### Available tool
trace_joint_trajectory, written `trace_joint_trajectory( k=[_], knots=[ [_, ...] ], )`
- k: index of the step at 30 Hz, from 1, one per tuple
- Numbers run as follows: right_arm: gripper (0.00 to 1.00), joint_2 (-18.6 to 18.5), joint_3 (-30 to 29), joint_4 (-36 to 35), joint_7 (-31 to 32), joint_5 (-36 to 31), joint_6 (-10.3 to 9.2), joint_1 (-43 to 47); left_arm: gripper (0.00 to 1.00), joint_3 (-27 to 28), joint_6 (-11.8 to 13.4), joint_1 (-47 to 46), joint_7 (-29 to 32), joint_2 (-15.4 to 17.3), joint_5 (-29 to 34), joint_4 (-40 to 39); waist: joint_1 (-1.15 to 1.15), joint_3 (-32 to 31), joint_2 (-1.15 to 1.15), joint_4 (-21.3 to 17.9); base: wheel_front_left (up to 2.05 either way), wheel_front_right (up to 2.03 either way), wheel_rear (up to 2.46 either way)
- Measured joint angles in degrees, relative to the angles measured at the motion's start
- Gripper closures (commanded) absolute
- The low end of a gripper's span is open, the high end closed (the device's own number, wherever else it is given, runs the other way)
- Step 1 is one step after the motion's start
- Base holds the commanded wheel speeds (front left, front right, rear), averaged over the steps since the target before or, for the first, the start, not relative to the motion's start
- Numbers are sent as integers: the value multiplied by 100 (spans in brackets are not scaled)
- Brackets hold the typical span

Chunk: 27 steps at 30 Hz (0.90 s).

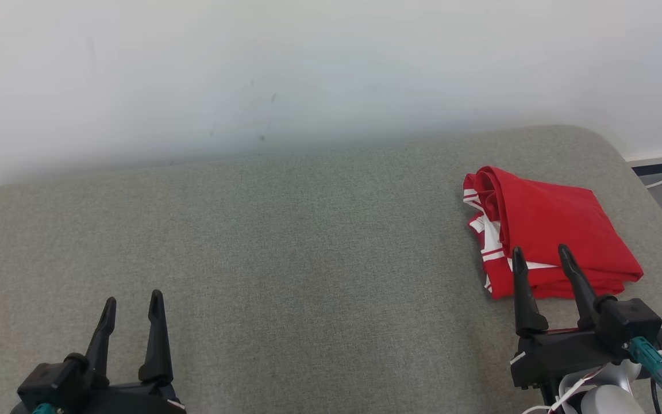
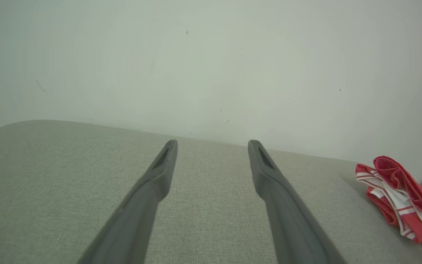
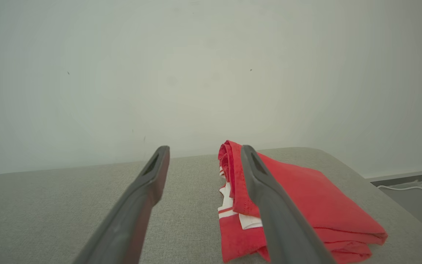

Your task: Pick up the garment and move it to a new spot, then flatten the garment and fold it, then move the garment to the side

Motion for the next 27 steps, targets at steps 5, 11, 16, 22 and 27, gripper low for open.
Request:
trace_joint_trajectory(
  k=[5, 11, 16, 22, 27],
  knots=[
    [0, 5, 0, 8, -46, 0, 0, -7, 0, 4, -26, 38, 44, 0, -14, -7, 0, -3, 0, 1, 0, 0, 0],
    [0, 12, 0, 36, -75, 3, 0, -16, 0, 11, -43, 48, 64, 2, -56, -5, 0, -8, 0, -7, 0, 0, 0],
    [100, 56, 23, 331, -40, -3, -2, 235, 100, -22, -43, 202, 76, -88, -57, 283, 0, -9, 0, -9, 0, 0, 0],
    [100, 68, -25, 423, 14, 201, 16, 321, 100, 46, -98, 261, 149, -115, -231, 382, 0, -7, 0, -6, 0, 0, 0],
    [100, 69, -76, 472, 92, 487, 52, 307, 100, 111, -144, 257, 200, -135, -541, 428, 0, -7, 0, -4, 0, 0, 0]
  ],
)
